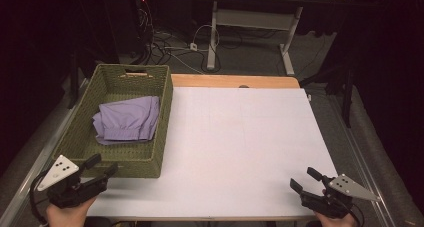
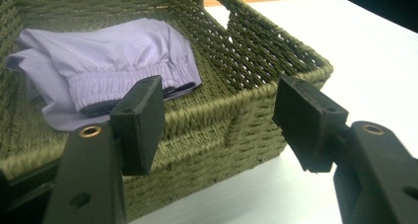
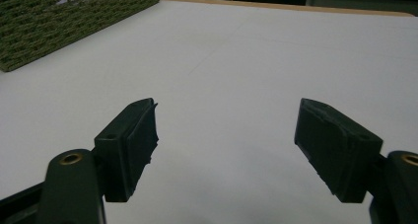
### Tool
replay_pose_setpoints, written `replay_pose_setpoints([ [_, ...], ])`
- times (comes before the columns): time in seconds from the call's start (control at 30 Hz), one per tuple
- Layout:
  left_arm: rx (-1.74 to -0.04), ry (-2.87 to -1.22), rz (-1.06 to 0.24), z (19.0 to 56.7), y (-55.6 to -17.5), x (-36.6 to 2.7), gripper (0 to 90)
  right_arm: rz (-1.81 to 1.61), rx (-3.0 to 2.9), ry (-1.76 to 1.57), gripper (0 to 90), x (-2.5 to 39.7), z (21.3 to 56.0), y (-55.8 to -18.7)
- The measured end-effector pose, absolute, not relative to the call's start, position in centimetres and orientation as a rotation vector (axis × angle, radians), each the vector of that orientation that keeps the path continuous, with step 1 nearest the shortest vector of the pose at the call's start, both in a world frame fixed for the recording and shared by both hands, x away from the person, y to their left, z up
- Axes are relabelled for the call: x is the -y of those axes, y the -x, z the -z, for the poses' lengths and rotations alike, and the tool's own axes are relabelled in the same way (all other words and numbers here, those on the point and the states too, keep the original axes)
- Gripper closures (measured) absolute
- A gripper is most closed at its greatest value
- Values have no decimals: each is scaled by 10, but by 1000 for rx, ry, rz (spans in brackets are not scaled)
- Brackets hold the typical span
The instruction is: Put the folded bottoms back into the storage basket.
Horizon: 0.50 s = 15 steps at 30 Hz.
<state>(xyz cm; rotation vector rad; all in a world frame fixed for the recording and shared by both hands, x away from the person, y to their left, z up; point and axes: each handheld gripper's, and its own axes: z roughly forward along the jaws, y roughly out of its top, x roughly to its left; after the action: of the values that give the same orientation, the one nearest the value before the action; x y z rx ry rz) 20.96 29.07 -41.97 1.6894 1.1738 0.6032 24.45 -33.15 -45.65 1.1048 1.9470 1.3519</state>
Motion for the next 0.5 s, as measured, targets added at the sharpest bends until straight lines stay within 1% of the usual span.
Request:
replay_pose_setpoints([
  [0.5, -1217, -1691, -610, 446, -199, -295, 334, -1353, -1949, -1105, 247, 331, 456, -245],
])
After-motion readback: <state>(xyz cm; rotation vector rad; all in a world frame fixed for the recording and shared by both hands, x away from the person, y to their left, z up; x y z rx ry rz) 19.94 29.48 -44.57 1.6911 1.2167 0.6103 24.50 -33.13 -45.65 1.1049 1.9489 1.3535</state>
